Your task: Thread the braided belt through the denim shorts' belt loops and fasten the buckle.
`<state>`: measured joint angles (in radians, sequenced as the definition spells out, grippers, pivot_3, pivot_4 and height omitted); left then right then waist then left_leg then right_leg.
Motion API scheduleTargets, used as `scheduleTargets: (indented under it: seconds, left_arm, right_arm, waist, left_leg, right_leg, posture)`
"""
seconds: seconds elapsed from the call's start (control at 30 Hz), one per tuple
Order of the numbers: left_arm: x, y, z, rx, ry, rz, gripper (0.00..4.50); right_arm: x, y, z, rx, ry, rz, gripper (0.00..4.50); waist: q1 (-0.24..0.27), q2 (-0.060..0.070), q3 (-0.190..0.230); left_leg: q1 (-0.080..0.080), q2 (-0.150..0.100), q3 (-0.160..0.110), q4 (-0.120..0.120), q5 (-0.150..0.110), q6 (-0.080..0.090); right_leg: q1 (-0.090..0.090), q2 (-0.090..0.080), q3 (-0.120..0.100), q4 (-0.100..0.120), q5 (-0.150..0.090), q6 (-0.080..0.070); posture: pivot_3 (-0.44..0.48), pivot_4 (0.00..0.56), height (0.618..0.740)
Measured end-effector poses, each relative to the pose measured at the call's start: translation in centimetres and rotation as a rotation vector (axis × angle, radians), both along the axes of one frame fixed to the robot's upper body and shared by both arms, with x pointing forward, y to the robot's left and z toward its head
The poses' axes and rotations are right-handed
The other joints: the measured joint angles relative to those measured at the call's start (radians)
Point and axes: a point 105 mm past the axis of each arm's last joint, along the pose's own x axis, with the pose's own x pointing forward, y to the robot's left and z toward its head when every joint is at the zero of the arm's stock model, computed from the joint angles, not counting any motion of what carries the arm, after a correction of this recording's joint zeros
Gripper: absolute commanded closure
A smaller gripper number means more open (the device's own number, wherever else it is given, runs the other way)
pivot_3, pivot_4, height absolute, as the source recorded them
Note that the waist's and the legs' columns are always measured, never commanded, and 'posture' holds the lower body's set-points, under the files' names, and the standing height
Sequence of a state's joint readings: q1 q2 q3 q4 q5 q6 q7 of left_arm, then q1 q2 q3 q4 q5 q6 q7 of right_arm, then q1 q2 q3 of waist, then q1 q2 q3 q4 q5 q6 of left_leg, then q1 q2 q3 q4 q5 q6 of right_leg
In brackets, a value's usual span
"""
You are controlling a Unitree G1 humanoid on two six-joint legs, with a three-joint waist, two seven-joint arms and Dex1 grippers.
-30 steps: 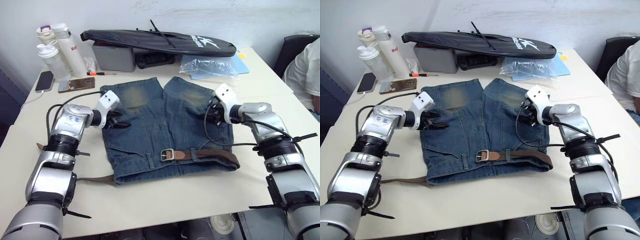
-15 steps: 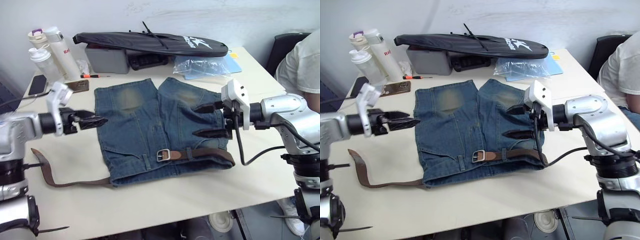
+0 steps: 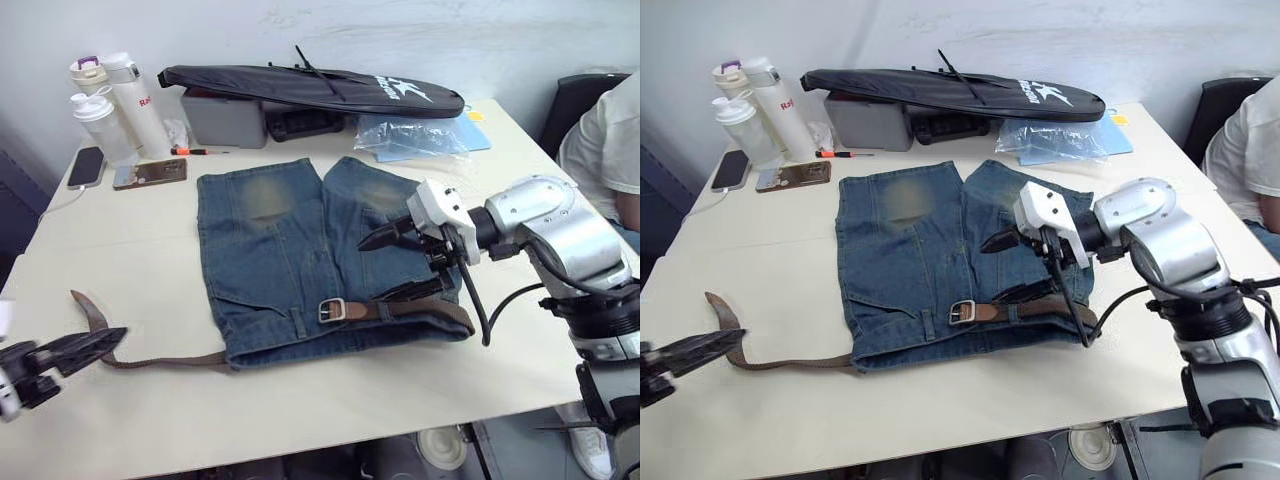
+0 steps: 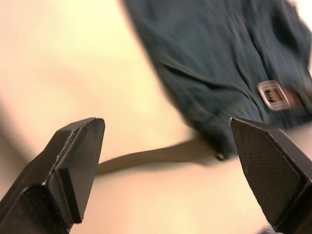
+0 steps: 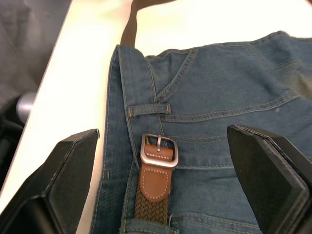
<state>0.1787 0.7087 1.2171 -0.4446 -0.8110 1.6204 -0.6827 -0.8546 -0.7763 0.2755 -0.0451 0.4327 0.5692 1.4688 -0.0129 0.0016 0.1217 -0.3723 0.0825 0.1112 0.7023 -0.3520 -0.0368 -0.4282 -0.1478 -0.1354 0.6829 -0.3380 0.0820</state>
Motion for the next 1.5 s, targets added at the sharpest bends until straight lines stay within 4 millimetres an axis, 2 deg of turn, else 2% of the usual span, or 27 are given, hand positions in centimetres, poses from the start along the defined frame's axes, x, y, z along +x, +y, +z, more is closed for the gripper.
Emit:
scheduleTargets:
  seconds: [0.13, 0.23, 0.3, 0.5, 0.67, 0.77, 0.83, 0.9, 1.03, 1.07, 1.13, 1.2, 1.3, 1.37, 1.43, 1.5]
  left_arm:
    - [-1.9, 3.8, -1.9, -0.108, 0.0, 0.278, 0.0]
    - [-2.1, 4.4, -4.1, -0.158, 0.049, 0.385, 0.0]
    - [-1.0, 4.1, -4.5, -0.171, 0.051, 0.391, 0.0]
    - [3.4, 3.1, -4.2, -0.188, 0.04, 0.358, 0.0]
    - [7.7, 3.5, -4.9, -0.12, 0.117, 0.416, 0.0]
    - [9.9, 3.1, -5.4, -0.064, 0.13, 0.427, 0.83]
    - [10.7, 2.4, -5.9, -0.038, 0.148, 0.413, 1.56]
    - [11.4, 2.2, -6.3, 0.034, 0.164, 0.421, 2.35]
    - [11.3, 3.2, -6.7, 0.091, 0.187, 0.49, 4.28]
    - [11.3, 3.4, -6.8, 0.101, 0.192, 0.506, 4.42]
    - [11.4, 3.8, -6.7, 0.141, 0.183, 0.526, 4.42]
    - [12.3, 3.8, -5.6, 0.209, 0.124, 0.504, 4.42]
    - [14.7, 1.4, -1.7, 0.408, -0.072, 0.324, 4.42]
    - [16.0, -1.9, 1.4, 0.644, -0.221, 0.112, 4.42]
    - [16.6, -5.2, 2.6, 0.8, -0.33, -0.073, 4.42]
    - [16.7, -8.9, 2.7, 0.917, -0.424, -0.281, 4.42]
  right_arm:
    - [-0.1, 0.7, 0.5, 0.026, 0.023, 0.025, 0.04]
    - [-0.1, 0.9, 0.4, 0.03, 0.029, 0.027, 0.04]
    - [0.0, 0.9, 0.3, 0.029, 0.03, 0.024, 0.04]
    - [0.0, 0.8, 0.4, 0.018, 0.024, -0.001, 0.04]
    - [0.2, 0.4, 0.3, 0.007, -0.007, -0.056, 0.04]
    - [0.4, 0.3, 0.1, 0.007, -0.018, -0.082, 0.0]
    - [0.5, 0.4, 0.2, 0.01, -0.027, -0.093, 0.0]
    - [0.5, 0.3, 0.4, 0.014, -0.043, -0.118, 0.0]
    - [0.8, -0.3, 0.6, 0.01, -0.073, -0.165, 0.0]
    - [0.9, -0.4, 0.5, 0.007, -0.074, -0.173, 0.0]
    - [0.9, -0.4, 0.3, 0.005, -0.076, -0.181, 0.0]
    - [1.0, -0.5, 0.4, 0.005, -0.081, -0.188, 0.0]
    - [1.1, -0.5, 0.4, 0.007, -0.089, -0.199, 0.0]
    - [1.2, -0.5, 0.5, 0.009, -0.096, -0.205, 0.0]
    - [1.4, -0.5, 0.6, 0.013, -0.116, -0.219, 0.0]
    - [1.8, -0.3, 1.0, 0.032, -0.163, -0.237, 0.0]
  waist:
    - [0.01, -0.001, -0.001]
    - [0.018, -0.002, -0.001]
    - [0.026, -0.004, -0.002]
    - [0.031, -0.005, -0.002]
    - [0.03, -0.006, -0.003]
    - [0.03, -0.006, -0.003]
    - [0.027, -0.006, -0.003]
    - [0.02, -0.007, -0.003]
    - [0.013, -0.007, -0.003]
    - [0.013, -0.007, -0.003]
    - [0.013, -0.007, -0.003]
    - [0.014, -0.007, -0.002]
    - [0.022, -0.009, -0.001]
    - [0.027, -0.007, -0.001]
    - [0.028, 0.0, -0.002]
    - [0.027, 0.001, -0.002]
  left_leg:
    - [0.0, -0.001, 0.0, -0.001, 0.001, 0.001]
    - [0.0, 0.0, -0.001, -0.002, -0.002, -0.001]
    - [-0.001, 0.0, -0.001, -0.001, -0.002, -0.002]
    - [-0.003, -0.001, 0.0, -0.002, 0.0, -0.003]
    - [-0.004, -0.002, 0.001, -0.003, 0.004, -0.006]
    - [-0.004, -0.003, 0.005, -0.003, 0.004, -0.005]
    - [-0.004, -0.003, 0.006, -0.003, 0.003, -0.005]
    - [-0.003, -0.003, 0.007, -0.003, 0.003, -0.005]
    - [-0.003, -0.002, 0.007, -0.003, 0.003, -0.005]
    - [-0.003, -0.002, 0.007, -0.003, 0.003, -0.005]
    - [-0.003, -0.002, 0.007, -0.003, 0.003, -0.004]
    - [-0.003, -0.002, 0.007, -0.003, 0.001, -0.008]
    - [-0.004, -0.002, 0.006, -0.002, 0.001, -0.01]
    - [-0.004, -0.002, 0.007, -0.003, 0.001, -0.01]
    - [-0.004, -0.003, 0.01, -0.003, 0.0, -0.01]
    - [-0.004, -0.003, 0.011, -0.003, -0.001, -0.009]
  right_leg:
    - [0.0, 0.001, 0.0, 0.0, 0.0, 0.0]
    - [0.0, -0.001, -0.001, -0.002, 0.001, 0.001]
    - [0.0, -0.001, -0.001, -0.002, 0.002, 0.003]
    - [0.002, 0.0, 0.001, -0.002, 0.004, 0.002]
    - [0.001, 0.002, -0.001, -0.003, 0.004, 0.002]
    - [0.0, 0.002, -0.001, -0.002, 0.004, 0.002]
    - [0.0, 0.002, -0.001, -0.003, 0.004, 0.003]
    - [0.0, 0.002, -0.002, -0.003, 0.004, 0.003]
    - [0.0, 0.001, -0.003, -0.004, 0.004, 0.003]
    - [0.0, 0.001, -0.003, -0.004, 0.004, 0.003]
    - [0.0, 0.001, -0.003, -0.003, 0.004, 0.003]
    - [0.0, 0.001, -0.003, -0.003, 0.005, 0.002]
    - [0.0, 0.001, -0.006, -0.003, 0.005, 0.001]
    - [0.0, 0.002, -0.005, -0.004, 0.005, 0.001]
    - [-0.001, 0.002, -0.005, -0.005, 0.005, 0.001]
    - [-0.002, 0.002, -0.006, -0.005, 0.005, 0.002]
  posture:
    - [0.0, 0.15, 0.642]
    - [0.0, 0.15, 0.642]
    - [0.0, 0.15, 0.642]
    - [0.0, 0.15, 0.642]
    - [0.0, 0.15, 0.642]
    - [0.0, 0.15, 0.642]
    - [0.0, 0.15, 0.642]
    - [0.0, 0.15, 0.642]
    - [0.0, 0.15, 0.642]
    - [0.0, 0.15, 0.642]
    - [0.0, 0.15, 0.642]
    - [0.0, 0.15, 0.642]
    - [0.0, 0.15, 0.642]
    - [0.0, 0.15, 0.642]
    - [0.0, 0.15, 0.642]
    - [0.0, 0.15, 0.642]
